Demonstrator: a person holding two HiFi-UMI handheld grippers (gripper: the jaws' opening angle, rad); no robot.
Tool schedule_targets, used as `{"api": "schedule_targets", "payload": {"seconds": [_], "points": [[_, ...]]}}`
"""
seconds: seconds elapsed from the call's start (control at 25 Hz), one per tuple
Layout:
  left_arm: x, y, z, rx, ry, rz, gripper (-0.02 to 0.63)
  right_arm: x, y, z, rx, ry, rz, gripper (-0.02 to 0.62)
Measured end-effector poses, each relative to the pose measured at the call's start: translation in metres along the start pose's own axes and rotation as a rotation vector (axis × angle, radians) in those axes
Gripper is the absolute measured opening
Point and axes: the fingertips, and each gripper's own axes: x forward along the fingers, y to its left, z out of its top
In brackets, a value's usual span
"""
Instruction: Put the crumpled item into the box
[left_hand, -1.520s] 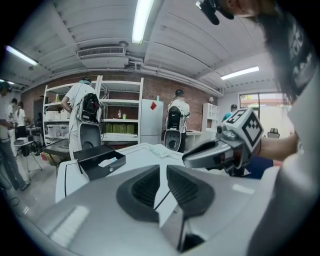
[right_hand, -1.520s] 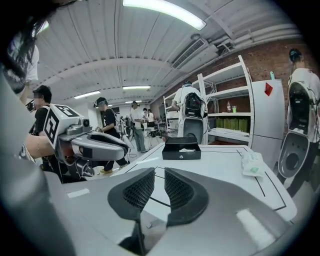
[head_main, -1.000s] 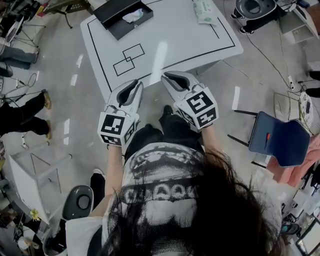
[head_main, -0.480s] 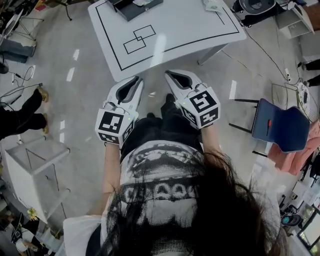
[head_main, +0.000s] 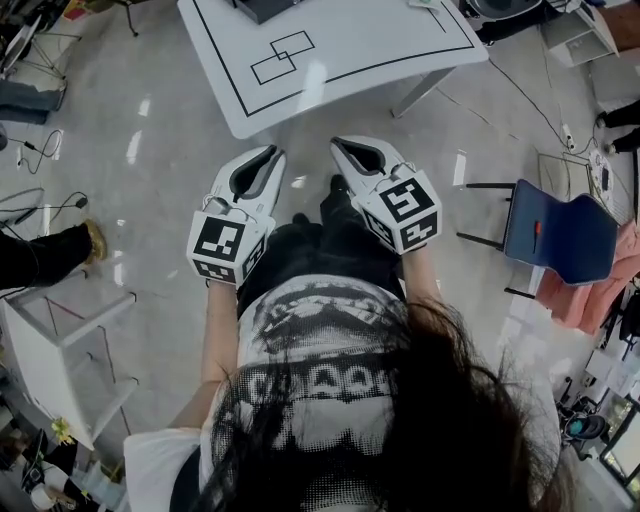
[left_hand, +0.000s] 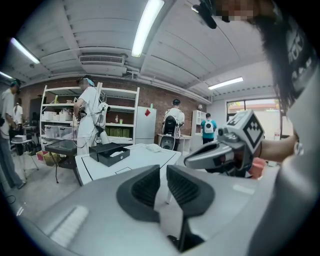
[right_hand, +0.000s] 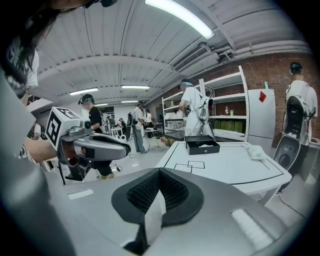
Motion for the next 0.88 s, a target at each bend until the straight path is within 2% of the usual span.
{"api": "schedule_targets", "payload": {"seconds": [0.48,0.88], "points": [[-0.018,-0.014,-0.004,0.007,-0.004,-0.012,0.000,-0.022,0.001,-0.007,0.003,0.007,-0.044,0.002],[-0.019,-0.019,-0.012,0.001,0.001,-0.016,0.000,-0.029,-0.004,-0.014,-0.010,0.018,-0.045,0.002]]}}
